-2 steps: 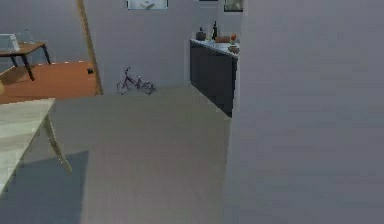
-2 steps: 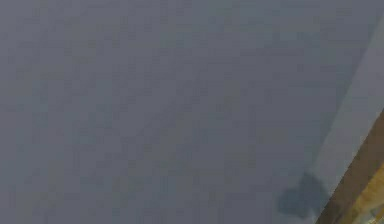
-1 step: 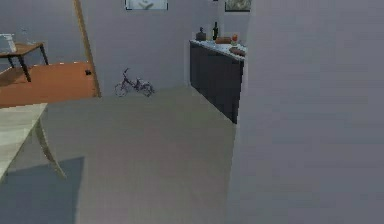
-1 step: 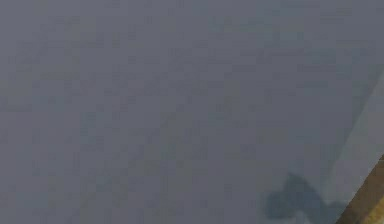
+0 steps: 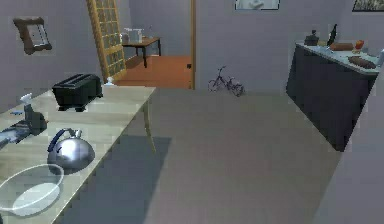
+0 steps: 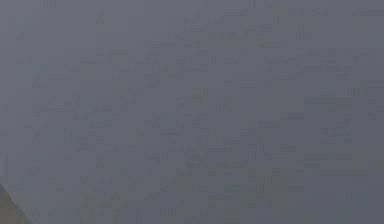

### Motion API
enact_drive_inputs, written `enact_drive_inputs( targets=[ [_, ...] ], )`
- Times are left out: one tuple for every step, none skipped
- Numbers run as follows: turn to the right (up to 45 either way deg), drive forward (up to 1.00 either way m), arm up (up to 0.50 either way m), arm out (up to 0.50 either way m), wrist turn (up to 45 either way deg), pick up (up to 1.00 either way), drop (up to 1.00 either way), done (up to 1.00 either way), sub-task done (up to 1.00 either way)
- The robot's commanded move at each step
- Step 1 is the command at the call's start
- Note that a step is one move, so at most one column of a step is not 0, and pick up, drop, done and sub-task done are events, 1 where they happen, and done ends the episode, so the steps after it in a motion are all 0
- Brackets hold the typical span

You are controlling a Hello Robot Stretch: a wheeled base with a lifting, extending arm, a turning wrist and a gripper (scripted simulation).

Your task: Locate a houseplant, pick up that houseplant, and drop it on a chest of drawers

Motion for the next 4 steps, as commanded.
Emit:
enact_drive_inputs(
  targets=[
    [0.0, 1.0, 0.0, 0.0, 0.0, 0.0, 0.0, 0.0, 0.0],
    [0.0, 1.0, 0.0, 0.0, 0.0, 0.0, 0.0, 0.0, 0.0],
    [-3.0, 0.0, 0.0, 0.0, 0.0, 0.0, 0.0, 0.0, 0.0],
    [45.0, 0.0, 0.0, 0.0, 0.0, 0.0, 0.0, 0.0, 0.0]
  ],
)
